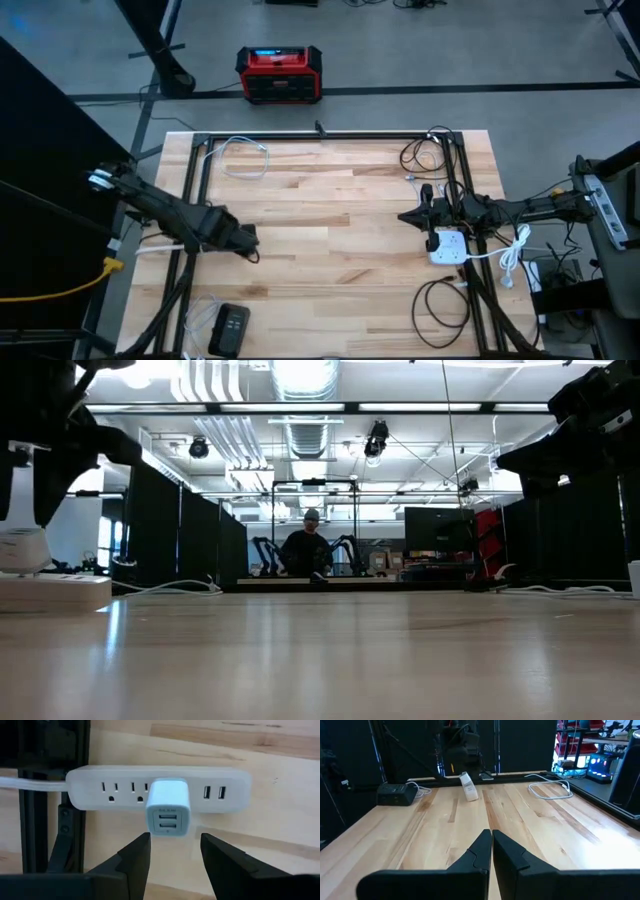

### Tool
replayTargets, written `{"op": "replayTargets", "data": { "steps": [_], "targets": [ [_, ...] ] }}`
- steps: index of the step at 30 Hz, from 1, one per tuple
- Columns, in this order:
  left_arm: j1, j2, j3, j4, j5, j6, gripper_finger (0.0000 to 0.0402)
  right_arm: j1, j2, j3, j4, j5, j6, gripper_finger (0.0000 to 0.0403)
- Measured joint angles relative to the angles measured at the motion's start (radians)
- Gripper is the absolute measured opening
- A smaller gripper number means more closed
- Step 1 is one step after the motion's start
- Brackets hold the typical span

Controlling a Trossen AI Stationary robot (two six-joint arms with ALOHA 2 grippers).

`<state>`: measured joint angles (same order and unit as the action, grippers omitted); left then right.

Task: Insert USB
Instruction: Insert the white charger adapter into the left white outlet extension

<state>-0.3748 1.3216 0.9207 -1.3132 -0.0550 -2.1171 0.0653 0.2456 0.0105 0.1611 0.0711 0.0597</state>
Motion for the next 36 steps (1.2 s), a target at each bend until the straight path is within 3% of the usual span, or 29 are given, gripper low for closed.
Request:
{"op": "replayTargets", "data": {
  "steps": [7, 16, 21, 36],
  "targets": [
    [0.01, 0.049, -0.003, 0.0, 0.0, 0.064, 0.018, 0.0, 0.0, 0.0, 0.0, 0.0, -0.001, 0.0],
    [0.01, 0.052, -0.021, -0.003, 0.004, 0.041, 0.0236, 0.0, 0.0, 0.0, 0.0, 0.0, -0.001, 0.0],
    [0.01, 0.052, -0.042, 0.008, 0.007, 0.014, 0.0247, 0.0, 0.0, 0.0, 0.0, 0.0, 0.0, 0.0],
    [0.022, 0.052, -0.066, 0.028, 0.0, 0.006, 0.016, 0.0, 0.0, 0.0, -0.001, 0.0, 0.0, 0.0]
  ]
}}
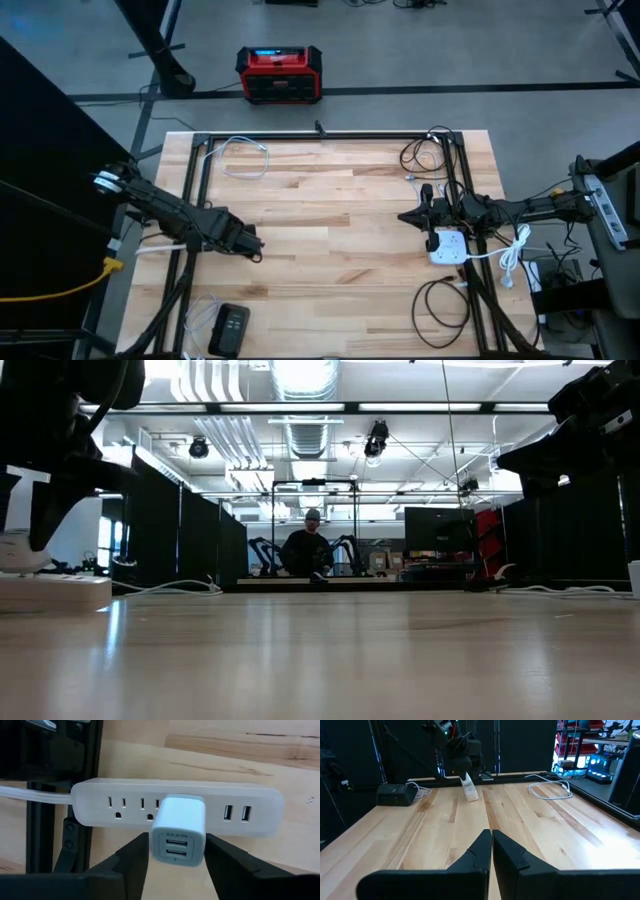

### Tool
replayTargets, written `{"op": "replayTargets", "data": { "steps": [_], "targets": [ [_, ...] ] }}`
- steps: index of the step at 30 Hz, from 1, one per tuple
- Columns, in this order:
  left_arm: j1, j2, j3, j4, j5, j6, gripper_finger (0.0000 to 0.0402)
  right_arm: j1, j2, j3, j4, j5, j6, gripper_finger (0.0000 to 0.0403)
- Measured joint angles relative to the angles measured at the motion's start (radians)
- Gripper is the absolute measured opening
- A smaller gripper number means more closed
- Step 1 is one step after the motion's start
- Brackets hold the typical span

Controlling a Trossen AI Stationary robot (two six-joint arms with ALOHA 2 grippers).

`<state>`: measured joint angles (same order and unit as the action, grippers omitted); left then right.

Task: Insert USB
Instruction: Insert the white charger adapter into the left white outlet extension

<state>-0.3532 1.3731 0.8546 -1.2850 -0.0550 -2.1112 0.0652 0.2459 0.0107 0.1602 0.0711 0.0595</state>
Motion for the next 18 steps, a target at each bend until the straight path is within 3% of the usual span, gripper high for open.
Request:
{"op": "replayTargets", "data": {
  "steps": [8, 18],
  "targets": [
    [0.021, -0.002, -0.009, 0.0, -0.005, 0.01, 0.0143, 0.0, 0.0, 0.0, 0.0, 0.0, 0.0, 0.0],
    [0.131, -0.003, -0.023, -0.001, 0.011, 0.155, 0.0143, 0.0, 0.0, 0.0, -0.002, 0.0, 0.0, 0.0]
  ]
}}
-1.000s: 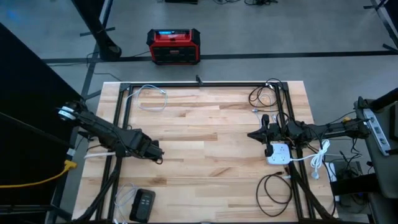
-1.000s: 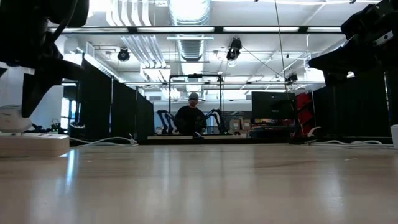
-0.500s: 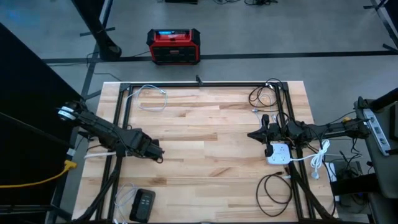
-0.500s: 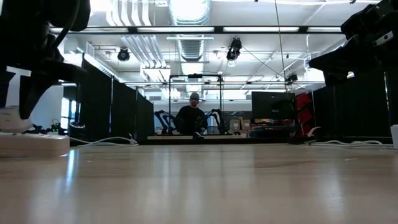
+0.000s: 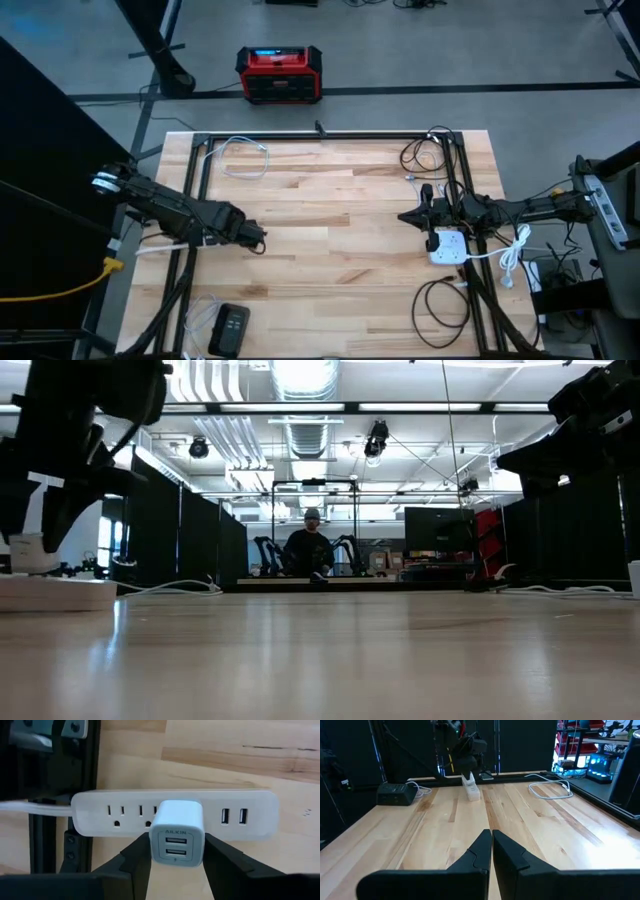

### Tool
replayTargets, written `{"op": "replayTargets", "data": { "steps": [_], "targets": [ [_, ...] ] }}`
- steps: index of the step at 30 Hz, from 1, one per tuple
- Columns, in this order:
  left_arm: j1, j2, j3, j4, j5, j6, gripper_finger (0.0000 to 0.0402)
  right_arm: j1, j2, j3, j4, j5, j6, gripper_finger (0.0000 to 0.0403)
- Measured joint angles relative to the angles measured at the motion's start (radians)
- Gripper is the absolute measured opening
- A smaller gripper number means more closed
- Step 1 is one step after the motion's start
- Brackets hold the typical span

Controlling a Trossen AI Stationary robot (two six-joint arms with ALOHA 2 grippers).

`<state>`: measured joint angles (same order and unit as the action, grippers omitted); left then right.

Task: Insert USB
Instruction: Insert the white charger adapter into the left white outlet extension

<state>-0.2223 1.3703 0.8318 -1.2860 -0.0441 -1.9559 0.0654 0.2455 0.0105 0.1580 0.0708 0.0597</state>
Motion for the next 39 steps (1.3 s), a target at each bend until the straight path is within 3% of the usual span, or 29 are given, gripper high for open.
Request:
{"op": "replayTargets", "data": {
  "steps": [15, 22, 29, 39],
  "targets": [
    [0.24, 0.001, -0.011, -0.002, 0.032, 0.28, 0.0143, 0.0, 0.0, 0.0, -0.024, 0.0, 0.009, 0.0],
    [0.243, -0.001, -0.076, 0.099, 0.093, 0.263, 0.0147, 0.0, 0.0, 0.0, -0.023, 0.0, 0.011, 0.0],
    [0.236, 0.0, -0.087, 0.118, 0.089, 0.251, 0.0147, 0.0, 0.0, 0.0, -0.025, 0.0, 0.011, 0.0],
    [0.232, 0.009, -0.018, 0.033, 0.07, 0.377, 0.0147, 0.0, 0.0, 0.0, -0.026, 0.0, 0.02, 0.0]
  ]
}}
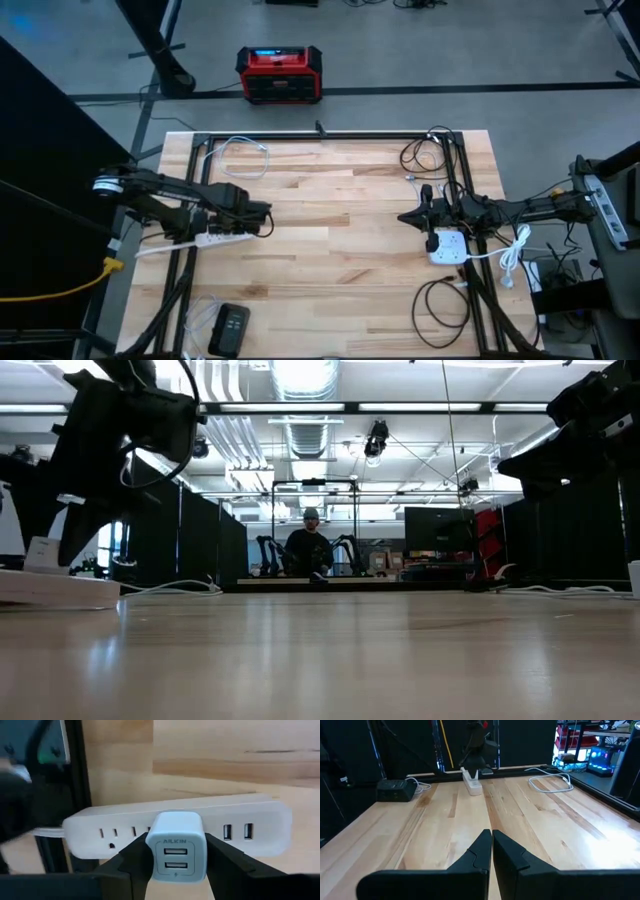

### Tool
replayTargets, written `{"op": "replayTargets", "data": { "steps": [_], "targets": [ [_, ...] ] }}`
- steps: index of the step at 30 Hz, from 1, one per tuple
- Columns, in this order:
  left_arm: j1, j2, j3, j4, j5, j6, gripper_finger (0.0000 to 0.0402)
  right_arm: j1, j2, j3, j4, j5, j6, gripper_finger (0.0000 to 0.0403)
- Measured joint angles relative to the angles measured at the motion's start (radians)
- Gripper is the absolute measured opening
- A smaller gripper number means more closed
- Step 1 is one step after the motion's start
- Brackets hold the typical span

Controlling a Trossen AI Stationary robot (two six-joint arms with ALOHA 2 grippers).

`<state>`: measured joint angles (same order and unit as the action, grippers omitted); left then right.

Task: Insert USB
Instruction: Insert the white charger adapter into the left white outlet extension

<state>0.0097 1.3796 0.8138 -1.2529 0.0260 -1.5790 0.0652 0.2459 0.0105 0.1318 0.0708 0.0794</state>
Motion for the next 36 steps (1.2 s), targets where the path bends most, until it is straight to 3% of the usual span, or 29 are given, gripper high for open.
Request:
{"op": "replayTargets", "data": {
  "steps": [8, 12, 20, 30, 36],
  "targets": [
    [-0.001, -0.002, 0.063, -0.154, -0.001, 0.087, 0.0293, 0.0, 0.0, 0.0, 0.0, 0.0, 0.026, 0.0],
    [-0.014, -0.005, 0.089, -0.221, -0.001, 0.109, 0.0332, 0.0, 0.0, 0.0, 0.0, 0.0, 0.028, 0.0],
    [-0.066, -0.005, 0.102, -0.246, -0.067, 0.115, 0.0336, 0.0, 0.0, 0.0, 0.0, 0.0, 0.034, 0.0],
    [-0.068, -0.006, -0.048, -0.021, -0.089, 0.13, 0.0335, 0.0, 0.0, 0.0, 0.0, 0.001, 0.08, 0.0],
    [-0.068, -0.008, -0.033, -0.045, -0.088, 0.131, 0.0335, 0.0, 0.0, 0.0, -0.001, 0.001, 0.096, 0.0]
  ]
}}
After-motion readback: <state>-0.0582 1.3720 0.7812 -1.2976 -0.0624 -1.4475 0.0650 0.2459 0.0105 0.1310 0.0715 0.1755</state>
